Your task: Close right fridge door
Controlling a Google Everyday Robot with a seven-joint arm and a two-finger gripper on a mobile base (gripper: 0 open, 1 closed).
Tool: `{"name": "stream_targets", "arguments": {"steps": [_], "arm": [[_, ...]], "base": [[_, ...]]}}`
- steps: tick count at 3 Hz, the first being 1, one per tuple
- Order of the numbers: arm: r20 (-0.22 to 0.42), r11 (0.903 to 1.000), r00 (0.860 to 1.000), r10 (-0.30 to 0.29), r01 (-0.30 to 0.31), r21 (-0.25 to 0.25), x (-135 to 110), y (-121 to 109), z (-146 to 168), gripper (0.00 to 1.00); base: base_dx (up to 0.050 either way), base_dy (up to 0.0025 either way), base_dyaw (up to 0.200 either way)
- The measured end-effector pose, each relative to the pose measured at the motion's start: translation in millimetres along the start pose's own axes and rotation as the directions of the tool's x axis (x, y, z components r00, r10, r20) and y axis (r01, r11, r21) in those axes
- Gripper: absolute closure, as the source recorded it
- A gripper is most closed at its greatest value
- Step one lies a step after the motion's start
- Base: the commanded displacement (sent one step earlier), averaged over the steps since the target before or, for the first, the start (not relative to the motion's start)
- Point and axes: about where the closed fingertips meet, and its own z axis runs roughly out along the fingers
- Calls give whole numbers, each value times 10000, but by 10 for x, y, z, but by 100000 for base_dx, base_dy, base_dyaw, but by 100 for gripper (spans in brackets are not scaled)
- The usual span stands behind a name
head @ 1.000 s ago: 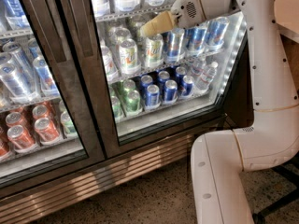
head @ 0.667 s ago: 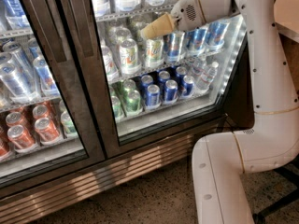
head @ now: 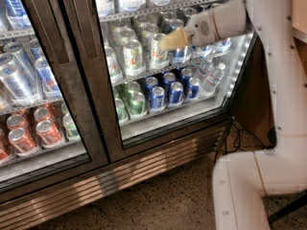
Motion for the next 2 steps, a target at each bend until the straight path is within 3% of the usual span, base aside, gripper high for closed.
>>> {"name": "stream_targets", "arguments": {"steps": [1,2], "arm": [[579,9755,9901,1282,-1364,1727,461,-182,-399,100],[1378,9302,9782,1556,-1921,3129,696,50,-898,100]], "base": [[0,0,0],[0,0,0]]}}
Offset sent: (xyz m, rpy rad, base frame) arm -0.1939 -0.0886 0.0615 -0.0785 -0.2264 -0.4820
